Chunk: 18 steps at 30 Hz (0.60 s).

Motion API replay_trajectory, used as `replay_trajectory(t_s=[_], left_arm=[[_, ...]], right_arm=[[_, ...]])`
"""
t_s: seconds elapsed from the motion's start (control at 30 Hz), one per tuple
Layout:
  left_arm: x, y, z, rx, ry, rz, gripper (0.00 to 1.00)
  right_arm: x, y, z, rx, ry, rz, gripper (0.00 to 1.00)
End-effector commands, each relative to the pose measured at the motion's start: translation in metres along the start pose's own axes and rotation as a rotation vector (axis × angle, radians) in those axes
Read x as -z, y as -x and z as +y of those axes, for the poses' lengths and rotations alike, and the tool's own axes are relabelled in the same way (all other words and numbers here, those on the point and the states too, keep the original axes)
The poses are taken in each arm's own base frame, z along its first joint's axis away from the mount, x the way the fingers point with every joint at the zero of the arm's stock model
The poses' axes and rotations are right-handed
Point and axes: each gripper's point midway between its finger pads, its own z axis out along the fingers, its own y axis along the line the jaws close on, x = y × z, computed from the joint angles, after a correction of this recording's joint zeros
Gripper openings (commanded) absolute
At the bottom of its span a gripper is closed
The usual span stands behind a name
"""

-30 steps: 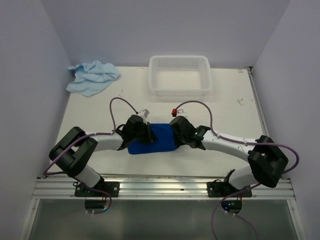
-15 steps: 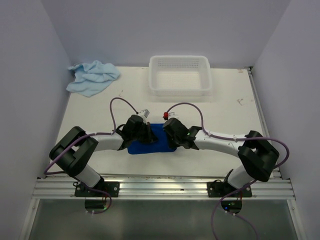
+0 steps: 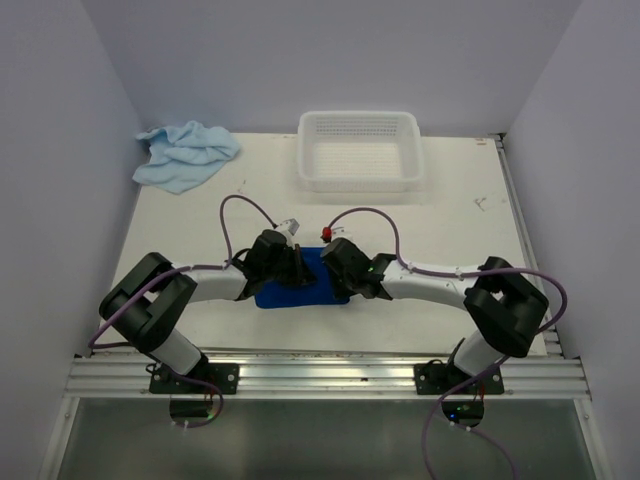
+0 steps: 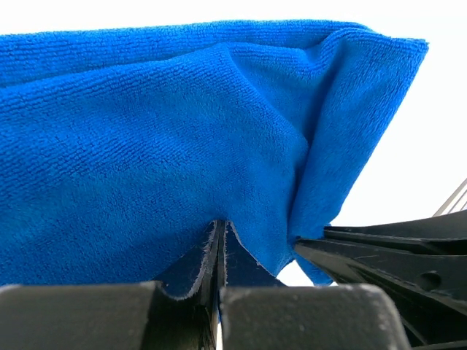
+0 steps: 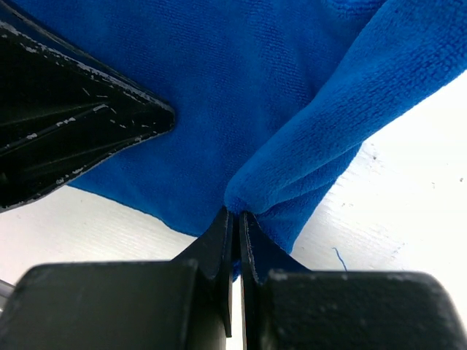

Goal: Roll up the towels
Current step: Roll the towel

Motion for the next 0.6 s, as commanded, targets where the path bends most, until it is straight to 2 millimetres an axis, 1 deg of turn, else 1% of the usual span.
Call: replay_trajectory(t_s=[0.0,0.17,0.2,0.23,0.3,0.33,0.47,0.5,0.57], left_arm=[[-0.002,0.014,-0.012,-0.038,-0.048,-0.042,0.0],[-0.001,0.015,-0.012,-0.037,-0.047,-0.045,0.0],[-0.001,0.016,-0.012,-0.036,-0.047,-0.047,0.0],[0.0,0.016,-0.013,-0.039,-0.048,-0.047,0.0],[0.002,0.017,-0.015,-0.041,-0.052,-0.054,0.0],[0.003,0.018,-0.015,-0.041,-0.053,-0.059,0.0],[0.009,0.023,-0.021,-0.042,-0.067,-0.079,0.0],[0.011,0.026,-0.023,-0.042,-0.073,-0.086,0.0],[0.015,0.028,-0.028,-0.044,-0.083,-0.093,0.0]], right_arm=[[-0.002,0.012,0.017,0.01,0.052,-0.022,0.0],[-0.006,0.008,0.021,0.019,0.054,-0.006,0.01],[-0.007,0.007,0.021,0.019,0.052,-0.004,0.02],[-0.008,0.006,0.02,0.019,0.049,0.001,0.07],[-0.008,0.005,0.02,0.016,0.048,0.006,0.12],[-0.008,0.004,0.019,0.009,0.046,0.007,0.16],[-0.008,0.001,0.018,0.002,0.047,0.002,0.24],[-0.008,0.001,0.018,0.004,0.047,0.004,0.27],[-0.008,0.0,0.017,0.004,0.048,0.006,0.29]])
